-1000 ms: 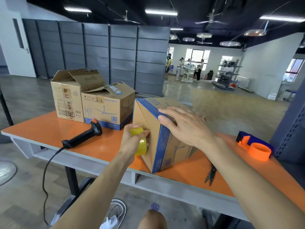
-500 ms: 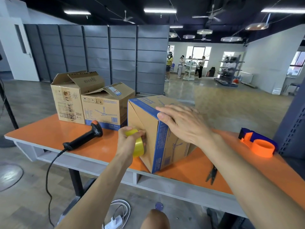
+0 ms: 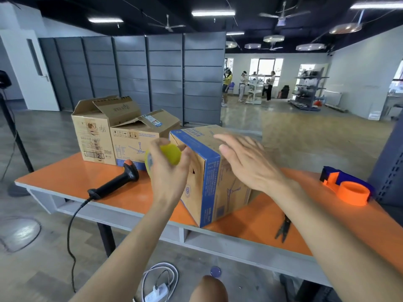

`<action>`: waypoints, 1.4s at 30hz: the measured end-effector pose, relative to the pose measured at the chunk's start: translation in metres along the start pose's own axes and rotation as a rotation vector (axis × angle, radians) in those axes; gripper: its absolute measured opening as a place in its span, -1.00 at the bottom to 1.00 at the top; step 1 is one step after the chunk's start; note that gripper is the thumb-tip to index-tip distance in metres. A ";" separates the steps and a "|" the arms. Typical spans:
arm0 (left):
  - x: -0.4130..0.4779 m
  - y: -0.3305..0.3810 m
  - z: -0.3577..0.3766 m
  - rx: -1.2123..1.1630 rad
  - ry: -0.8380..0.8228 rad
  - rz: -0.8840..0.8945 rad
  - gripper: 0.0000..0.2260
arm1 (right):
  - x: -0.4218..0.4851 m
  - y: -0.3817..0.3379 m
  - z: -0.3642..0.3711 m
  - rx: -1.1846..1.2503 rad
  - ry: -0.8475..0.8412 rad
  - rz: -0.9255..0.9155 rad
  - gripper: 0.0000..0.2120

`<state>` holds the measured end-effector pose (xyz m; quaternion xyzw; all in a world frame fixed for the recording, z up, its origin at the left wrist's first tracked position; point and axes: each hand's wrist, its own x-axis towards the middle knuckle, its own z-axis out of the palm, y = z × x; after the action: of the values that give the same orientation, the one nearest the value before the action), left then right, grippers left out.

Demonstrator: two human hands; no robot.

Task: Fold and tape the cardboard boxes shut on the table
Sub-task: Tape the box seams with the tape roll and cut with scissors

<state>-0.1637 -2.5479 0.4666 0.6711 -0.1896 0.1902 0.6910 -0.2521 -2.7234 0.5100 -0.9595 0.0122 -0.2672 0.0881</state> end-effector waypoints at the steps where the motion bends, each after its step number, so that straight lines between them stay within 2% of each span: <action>1: -0.002 0.012 0.000 0.029 -0.029 0.071 -0.61 | 0.000 0.009 -0.002 0.006 0.027 0.027 -0.53; 4: -0.012 0.037 0.004 0.225 -0.117 0.248 -0.47 | 0.000 0.035 -0.008 0.023 0.031 0.196 -0.58; 6: -0.014 0.044 0.011 0.335 -0.176 0.272 -0.41 | -0.004 0.043 -0.011 0.119 0.000 0.292 -0.62; 8: -0.011 0.045 0.014 0.387 -0.190 0.265 -0.42 | -0.010 0.045 -0.011 0.182 0.008 0.309 -0.64; 10: -0.002 0.041 0.012 0.352 -0.223 0.192 -0.44 | -0.014 0.045 -0.013 0.212 0.055 0.299 -0.64; 14: 0.017 0.036 0.001 0.055 -0.405 0.020 -0.41 | -0.019 0.050 -0.018 0.266 0.141 0.330 -0.62; 17: 0.027 0.036 -0.008 0.011 -0.469 -0.013 -0.37 | -0.023 0.055 -0.018 0.314 0.185 0.339 -0.57; 19: 0.031 0.036 -0.009 0.008 -0.493 0.004 -0.44 | -0.024 0.059 -0.016 0.353 0.184 0.369 -0.57; 24: 0.034 0.039 -0.008 0.130 -0.496 0.073 -0.59 | -0.030 0.061 -0.007 0.384 0.068 0.404 -0.53; 28: 0.026 0.059 -0.010 0.364 -0.340 0.273 -0.79 | -0.033 0.064 -0.011 0.366 0.100 0.408 -0.54; 31: 0.018 0.083 -0.008 0.300 -0.275 0.332 -0.88 | -0.035 0.062 -0.020 0.361 0.121 0.391 -0.57; 34: 0.016 0.104 -0.011 0.203 -0.243 0.257 -0.90 | -0.039 0.054 -0.027 0.343 0.160 0.364 -0.55; 38: 0.006 0.115 -0.007 -0.040 -0.338 0.081 -0.81 | -0.047 0.030 -0.032 0.344 0.273 0.264 -0.64; 42: -0.014 0.112 0.014 -0.097 -0.398 0.071 -0.85 | -0.055 0.001 -0.029 0.506 0.236 0.170 -0.77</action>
<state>-0.2337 -2.5592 0.5557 0.6543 -0.3549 0.0684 0.6642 -0.3145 -2.7256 0.5058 -0.8648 0.0358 -0.3633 0.3448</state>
